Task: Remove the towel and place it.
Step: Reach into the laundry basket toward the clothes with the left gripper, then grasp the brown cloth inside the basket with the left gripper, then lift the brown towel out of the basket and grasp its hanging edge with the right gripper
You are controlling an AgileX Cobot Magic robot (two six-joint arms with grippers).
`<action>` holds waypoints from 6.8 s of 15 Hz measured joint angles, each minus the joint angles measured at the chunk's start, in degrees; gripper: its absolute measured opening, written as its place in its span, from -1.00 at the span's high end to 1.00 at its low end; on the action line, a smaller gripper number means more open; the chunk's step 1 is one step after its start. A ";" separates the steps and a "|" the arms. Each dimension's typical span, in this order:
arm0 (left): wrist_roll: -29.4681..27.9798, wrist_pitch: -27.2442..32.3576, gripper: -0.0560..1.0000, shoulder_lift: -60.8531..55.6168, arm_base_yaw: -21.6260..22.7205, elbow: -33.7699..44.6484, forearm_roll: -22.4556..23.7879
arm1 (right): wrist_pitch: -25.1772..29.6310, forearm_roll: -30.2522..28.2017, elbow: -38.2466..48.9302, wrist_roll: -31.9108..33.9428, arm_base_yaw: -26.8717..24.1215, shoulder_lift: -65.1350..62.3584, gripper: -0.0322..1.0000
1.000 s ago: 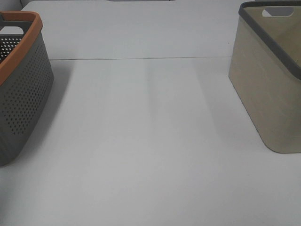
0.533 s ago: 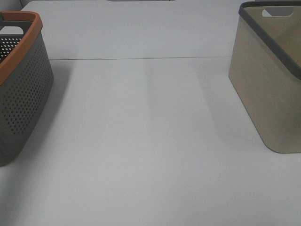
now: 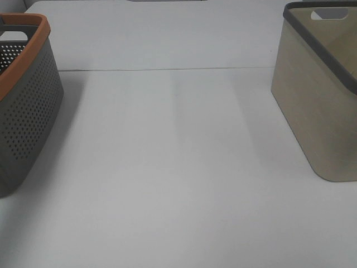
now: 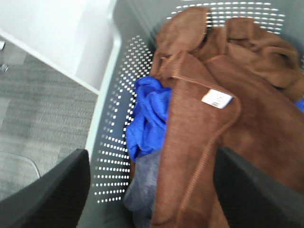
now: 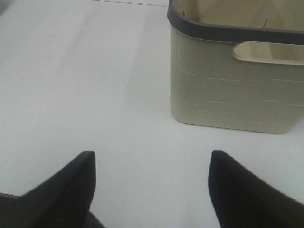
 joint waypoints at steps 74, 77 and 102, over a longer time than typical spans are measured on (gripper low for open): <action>28.99 1.32 0.89 20.63 5.27 -43.72 -87.38 | -0.23 5.33 0.00 1.49 0.00 0.00 -0.24; 30.25 -2.52 0.89 19.88 -0.40 -43.72 -87.43 | -1.95 11.46 -0.11 0.57 0.00 2.98 -0.10; 32.20 -17.53 0.89 25.84 -29.34 -43.72 -74.48 | -72.02 25.95 -11.06 -31.63 35.47 74.77 -0.05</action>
